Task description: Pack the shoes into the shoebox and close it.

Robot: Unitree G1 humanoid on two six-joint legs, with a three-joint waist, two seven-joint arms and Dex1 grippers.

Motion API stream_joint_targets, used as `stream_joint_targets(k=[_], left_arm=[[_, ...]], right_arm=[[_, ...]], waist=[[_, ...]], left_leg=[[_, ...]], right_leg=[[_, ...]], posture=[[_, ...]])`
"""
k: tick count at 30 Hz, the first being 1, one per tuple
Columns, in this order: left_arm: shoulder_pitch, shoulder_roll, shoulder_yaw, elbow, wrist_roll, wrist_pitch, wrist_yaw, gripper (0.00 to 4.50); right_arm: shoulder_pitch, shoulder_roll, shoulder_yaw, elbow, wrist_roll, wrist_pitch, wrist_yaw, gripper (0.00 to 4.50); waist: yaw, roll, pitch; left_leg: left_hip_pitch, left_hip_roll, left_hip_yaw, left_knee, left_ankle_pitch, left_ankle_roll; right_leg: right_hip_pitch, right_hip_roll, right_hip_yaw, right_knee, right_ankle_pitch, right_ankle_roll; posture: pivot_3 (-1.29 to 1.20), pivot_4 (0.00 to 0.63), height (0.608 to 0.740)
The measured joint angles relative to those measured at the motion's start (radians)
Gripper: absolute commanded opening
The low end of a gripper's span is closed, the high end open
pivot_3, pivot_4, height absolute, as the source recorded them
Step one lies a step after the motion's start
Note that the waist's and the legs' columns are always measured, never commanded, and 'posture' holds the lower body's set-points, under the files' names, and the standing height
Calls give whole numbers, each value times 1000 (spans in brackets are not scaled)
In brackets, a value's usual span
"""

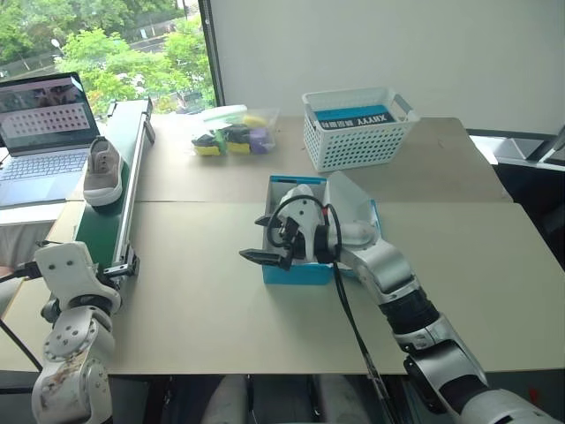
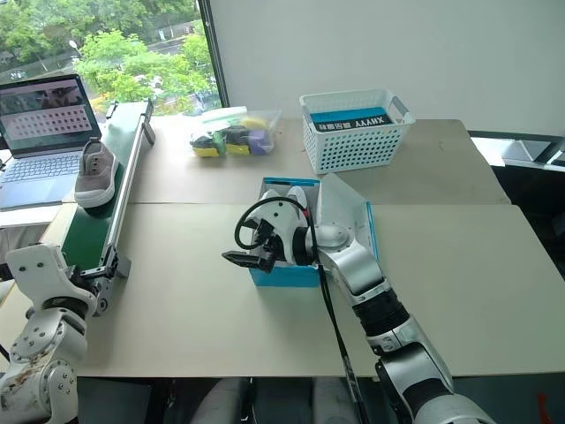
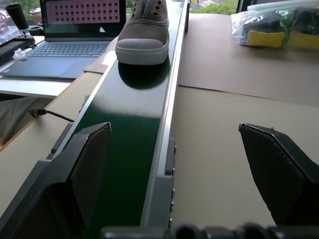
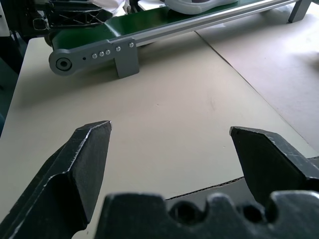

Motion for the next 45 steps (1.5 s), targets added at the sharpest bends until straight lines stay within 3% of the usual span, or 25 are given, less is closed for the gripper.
stream_joint_targets(k=[12, 35, 41, 45], left_arm=[[67, 80, 108, 137, -66, 6, -96, 4408], [25, 136, 95, 224, -71, 13, -121, 4408], [9, 135, 91, 219, -83, 17, -114, 3082], [-2, 135, 93, 211, -94, 29, -108, 2697]], right_arm=[[0, 0, 0, 0, 0, 0, -1, 4500], [3, 0, -40, -5, 11, 20, -43, 4500], [2, 2, -48, -7, 13, 24, -59, 4500], [0, 2, -57, -7, 14, 24, -65, 4500]], waist=[[0, 0, 0], [1, -1, 0], [5, -1, 0], [6, -1, 0]], left_leg=[[1, 0, 0, 0, 0, 0], [1, 0, 0, 0, 0, 0], [1, 0, 0, 0, 0, 0], [1, 0, 0, 0, 0, 0]], right_leg=[[0, 0, 0, 0, 0, 0], [0, 0, 0, 0, 0, 0], [0, 0, 0, 0, 0, 0], [0, 0, 0, 0, 0, 0]], posture=[[0, 150, 735], [0, 150, 735], [0, 150, 735], [0, 150, 735]])
